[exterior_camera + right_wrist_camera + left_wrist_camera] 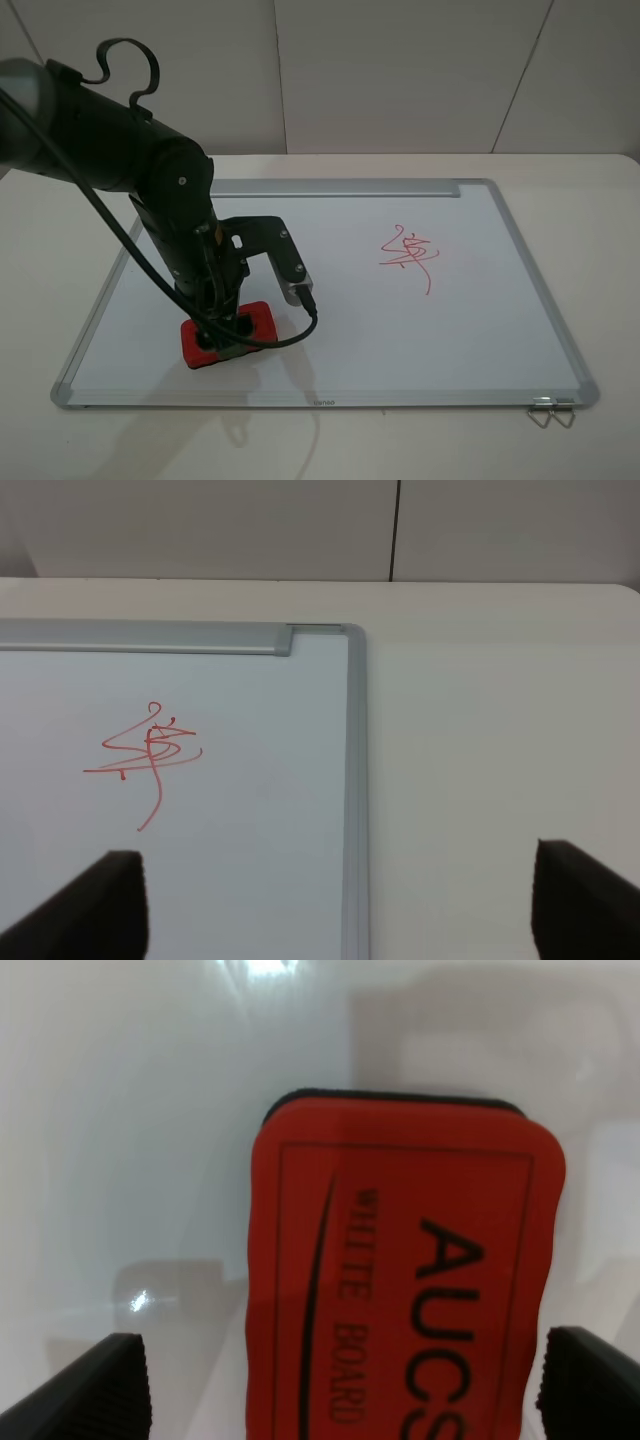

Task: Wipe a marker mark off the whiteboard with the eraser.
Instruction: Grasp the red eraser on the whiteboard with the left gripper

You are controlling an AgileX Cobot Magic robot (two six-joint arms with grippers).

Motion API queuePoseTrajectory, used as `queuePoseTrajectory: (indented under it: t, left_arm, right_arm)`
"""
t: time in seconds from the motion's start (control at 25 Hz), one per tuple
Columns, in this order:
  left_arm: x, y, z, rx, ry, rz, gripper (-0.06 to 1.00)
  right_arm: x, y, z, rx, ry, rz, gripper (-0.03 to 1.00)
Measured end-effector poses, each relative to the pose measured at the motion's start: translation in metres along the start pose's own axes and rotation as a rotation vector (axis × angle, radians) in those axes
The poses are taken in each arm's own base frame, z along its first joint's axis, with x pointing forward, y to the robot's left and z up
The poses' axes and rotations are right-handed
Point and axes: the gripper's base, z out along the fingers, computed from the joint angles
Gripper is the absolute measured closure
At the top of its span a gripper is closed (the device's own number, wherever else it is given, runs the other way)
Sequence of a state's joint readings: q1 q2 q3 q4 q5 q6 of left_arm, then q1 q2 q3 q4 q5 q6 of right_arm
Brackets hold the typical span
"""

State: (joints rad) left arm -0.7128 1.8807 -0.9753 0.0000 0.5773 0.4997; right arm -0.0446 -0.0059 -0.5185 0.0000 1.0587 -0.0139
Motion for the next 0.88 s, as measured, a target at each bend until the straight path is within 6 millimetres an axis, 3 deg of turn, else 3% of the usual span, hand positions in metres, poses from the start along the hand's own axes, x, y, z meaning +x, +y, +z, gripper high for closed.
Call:
queuePoseTrajectory:
  t: [0.68, 0.76, 0.84, 0.88]
  left_arm:
    - [0.001, -0.002, 0.020, 0.031, 0.027, -0.020, 0.18]
    - [0.001, -0.002, 0.020, 0.030, 0.026, -0.021, 0.24]
    - [0.001, -0.002, 0.020, 0.031, 0.026, -0.024, 0.37]
    - [0.001, -0.002, 0.020, 0.030, 0.026, -0.024, 0.37]
  right_arm:
    - [0.000, 0.000, 0.000, 0.000, 0.000, 0.000, 0.27]
    - [0.000, 0.000, 0.000, 0.000, 0.000, 0.000, 0.27]
    - [0.000, 0.000, 0.000, 0.000, 0.000, 0.000, 0.27]
    - [0.000, 0.000, 0.000, 0.000, 0.000, 0.000, 0.27]
